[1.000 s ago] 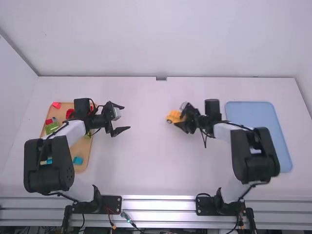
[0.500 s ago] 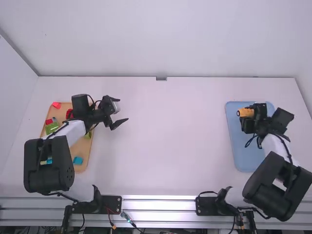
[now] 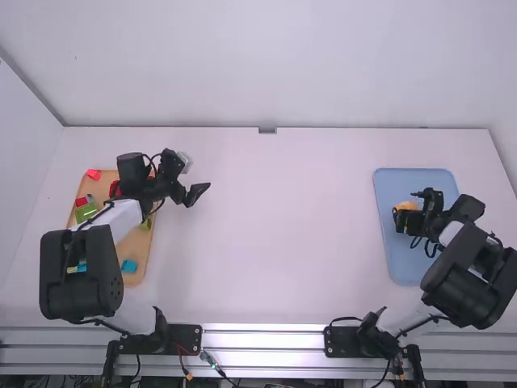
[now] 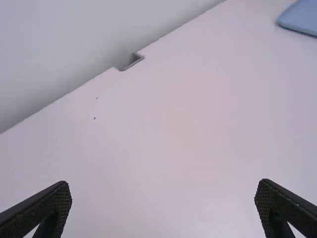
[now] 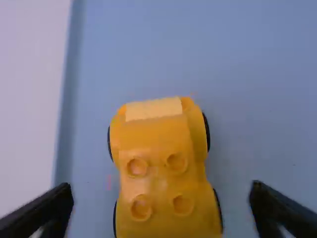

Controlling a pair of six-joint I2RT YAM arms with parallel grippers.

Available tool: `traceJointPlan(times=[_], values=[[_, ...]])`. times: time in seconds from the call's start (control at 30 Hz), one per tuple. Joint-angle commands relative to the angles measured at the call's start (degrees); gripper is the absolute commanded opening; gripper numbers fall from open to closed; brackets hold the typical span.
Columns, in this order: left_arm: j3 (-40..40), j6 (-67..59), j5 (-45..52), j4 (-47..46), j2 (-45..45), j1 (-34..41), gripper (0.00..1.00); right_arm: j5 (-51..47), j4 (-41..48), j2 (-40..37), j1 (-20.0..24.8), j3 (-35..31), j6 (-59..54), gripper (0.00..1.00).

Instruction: Assemble lego blocks to make yellow taxi

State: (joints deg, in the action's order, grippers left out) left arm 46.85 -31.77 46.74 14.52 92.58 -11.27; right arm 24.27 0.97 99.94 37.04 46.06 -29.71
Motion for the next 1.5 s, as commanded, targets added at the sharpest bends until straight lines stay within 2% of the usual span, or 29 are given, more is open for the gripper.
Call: traceJointPlan(times=[0.0, 0.17, 0.23, 0.43, 0.57, 0.73, 0.93, 1.17, 1.33, 1.47], values=[[-0.6, 8.4, -4.3, 0.5, -1.0, 0.9, 0.99, -5.7, 1.8, -2.1, -1.4, 1.6, 3.5, 0.99], [-0.6, 13.4, -11.3, 1.0, -1.6, 2.8, 0.99, -9.2, 7.5, -5.3, -5.2, 4.5, 4.5, 0.99], [-0.2, 15.9, -17.0, 0.7, -2.4, 4.8, 0.99, -9.7, 10.8, -7.8, -7.7, 6.1, 4.5, 0.99], [3.9, 17.2, -28.8, -8.7, -7.2, 11.7, 0.99, -18.1, 16.9, -15.7, -15.2, 10.1, 12.8, 0.99], [7.9, 17.2, -35.5, -16.2, -11.2, 18.8, 0.99, -18.8, 22.0, -22.3, -23.4, 12.5, 14.9, 0.99], [9.1, 17.0, -38.3, -17.5, -15.9, 25.0, 0.99, -18.8, 22.3, -28.9, -33.4, 12.7, 14.9, 0.99], [5.9, 20.2, -41.7, -14.5, -19.3, 21.9, 0.93, -22.0, 19.0, -32.3, -36.9, 9.5, 18.2, 0.93], [0.6, 25.5, -46.7, -14.5, -24.6, 16.6, 0.84, -24.3, 13.7, -37.6, -37.0, 4.1, 23.5, 0.84], [-4.7, 30.8, -46.7, -14.5, -29.9, 11.3, 0.75, -24.3, 8.2, -43.1, -37.0, -1.3, 29.0, 0.74], [-8.7, 31.8, -46.7, -14.5, -33.9, 11.3, 0.68, -24.3, 4.1, -47.2, -37.0, -5.4, 29.7, 0.67]])
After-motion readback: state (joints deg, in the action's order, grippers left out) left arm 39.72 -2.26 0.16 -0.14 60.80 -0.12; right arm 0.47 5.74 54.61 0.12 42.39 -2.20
